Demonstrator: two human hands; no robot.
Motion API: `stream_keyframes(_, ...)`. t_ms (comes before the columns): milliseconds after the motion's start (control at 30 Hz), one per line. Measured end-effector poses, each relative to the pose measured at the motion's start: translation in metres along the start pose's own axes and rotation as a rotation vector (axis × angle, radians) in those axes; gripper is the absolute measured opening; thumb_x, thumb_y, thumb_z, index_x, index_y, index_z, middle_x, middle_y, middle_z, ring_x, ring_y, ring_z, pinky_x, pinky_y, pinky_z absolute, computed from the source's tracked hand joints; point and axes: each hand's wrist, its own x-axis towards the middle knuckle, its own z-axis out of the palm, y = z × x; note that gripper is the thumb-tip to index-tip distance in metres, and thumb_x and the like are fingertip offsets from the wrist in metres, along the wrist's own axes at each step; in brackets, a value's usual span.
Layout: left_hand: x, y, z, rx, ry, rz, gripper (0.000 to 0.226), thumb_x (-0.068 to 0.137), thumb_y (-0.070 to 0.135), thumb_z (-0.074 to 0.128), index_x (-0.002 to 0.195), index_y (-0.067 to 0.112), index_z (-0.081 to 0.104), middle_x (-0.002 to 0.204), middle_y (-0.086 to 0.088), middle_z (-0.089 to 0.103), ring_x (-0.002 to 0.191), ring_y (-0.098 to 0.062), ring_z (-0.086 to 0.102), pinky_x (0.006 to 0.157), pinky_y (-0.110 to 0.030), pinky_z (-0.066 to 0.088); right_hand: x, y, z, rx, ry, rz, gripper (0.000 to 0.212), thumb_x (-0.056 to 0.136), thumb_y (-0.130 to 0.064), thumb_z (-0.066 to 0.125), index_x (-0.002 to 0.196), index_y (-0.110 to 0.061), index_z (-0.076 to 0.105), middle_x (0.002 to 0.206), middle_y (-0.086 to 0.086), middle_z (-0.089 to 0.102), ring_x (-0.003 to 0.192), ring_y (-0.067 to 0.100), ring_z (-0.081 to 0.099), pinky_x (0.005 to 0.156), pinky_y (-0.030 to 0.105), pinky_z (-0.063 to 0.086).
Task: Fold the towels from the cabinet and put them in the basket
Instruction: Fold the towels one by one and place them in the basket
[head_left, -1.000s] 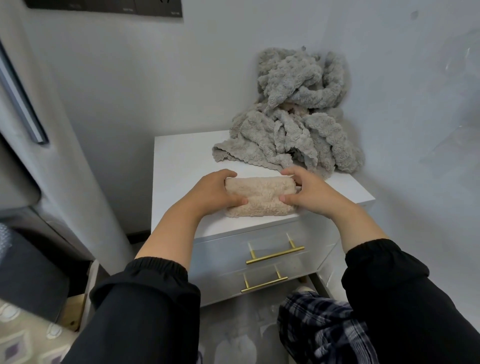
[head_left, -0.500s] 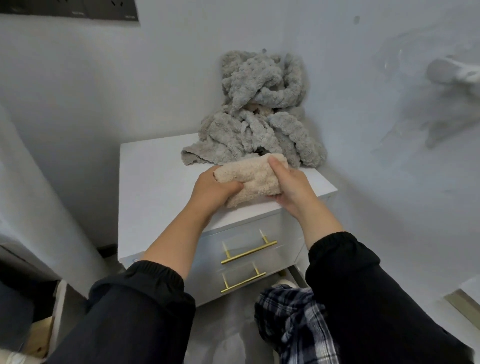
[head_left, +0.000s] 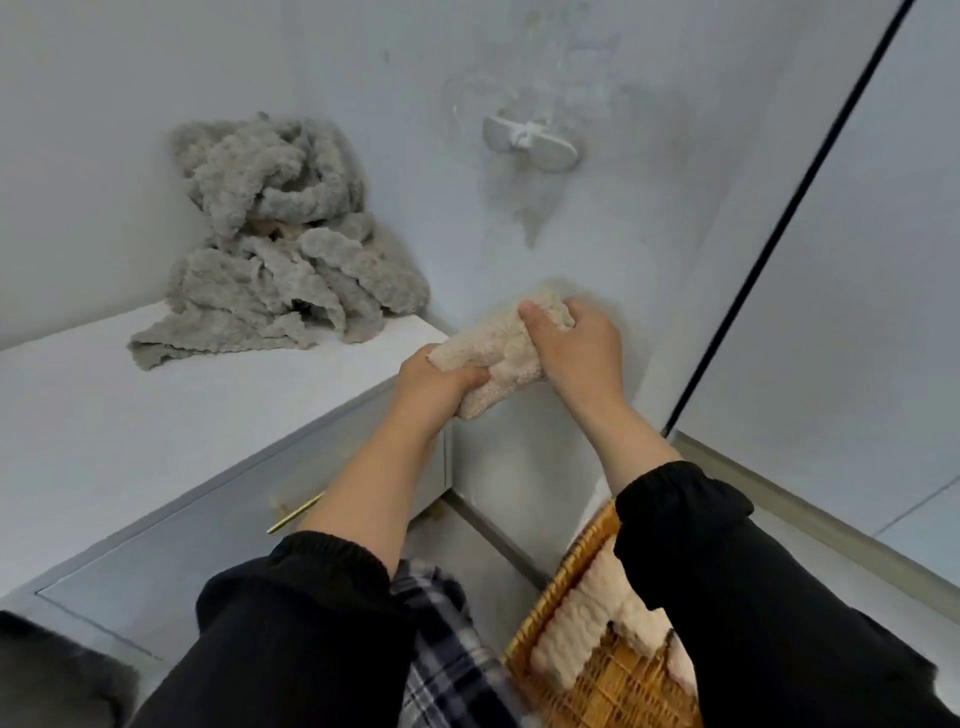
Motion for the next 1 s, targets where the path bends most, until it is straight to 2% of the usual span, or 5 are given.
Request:
stream_keyframes(267,-0.017,-0.052,0.053,-0.012,-0.205,-0.202,0.035,0.078,0.002,0.073,0.111,0.008,0.063,0.103,-0.007,0.070,0.090,-0.019,0.068,0.065,-0.026,0.055,-0.037,0.047,-0.071,0.047,0.034,-0.016,0.036,0.082,-0.029,0.073,0.058,-0.019,0.049,0.054,-0.012,0.046,0.049,-0.003,0.045,0.048,0.010,0.031)
stream_keyframes(433,-0.023,-0.096,0.092,-0.003,-0.301,-0.408,0.024,0.078,0.012,0.076,0.099,0.012,0.064,0.090,-0.002,0.071,0.074,-0.013,0.068,0.058,-0.024,0.053,-0.044,0.108,-0.092,0.211,0.114,0.363,0.037,0.081,-0.031,0.073,0.069,0.000,0.059,0.067,0.006,0.061,0.061,0.013,0.060,0.050,0.023,0.043)
stream_keyframes(700,-0.002,-0.180,0.145,0.059,-0.267,-0.694,0.052,0.074,0.019,0.080,0.121,0.007,0.060,0.117,-0.008,0.064,0.096,-0.020,0.060,0.066,-0.030,0.049,-0.071,0.208,-0.099,0.999,0.067,1.086,0.049,0.083,-0.040,0.066,0.118,-0.006,0.060,0.120,0.016,0.065,0.113,0.029,0.061,0.102,0.044,0.045)
stream_keyframes(833,0.000,-0.222,0.156,0.032,-0.317,-0.817,0.049,0.080,0.019,0.076,0.123,0.006,0.057,0.117,-0.010,0.064,0.100,-0.022,0.061,0.089,-0.036,0.051,-0.100,0.246,-0.092,1.119,0.016,1.191,0.059,0.079,-0.030,0.066,0.132,-0.008,0.052,0.130,0.015,0.060,0.122,0.030,0.055,0.101,0.043,0.044)
stream_keyframes(1000,0.013,-0.247,0.148,0.166,-0.432,-0.804,0.048,0.080,0.026,0.075,0.123,0.010,0.057,0.115,-0.008,0.064,0.102,-0.023,0.061,0.080,-0.033,0.054,-0.111,0.273,-0.074,1.019,0.254,1.328,0.041,0.090,-0.014,0.061,0.129,-0.006,0.054,0.110,0.014,0.069,0.096,0.026,0.068,0.083,0.038,0.057)
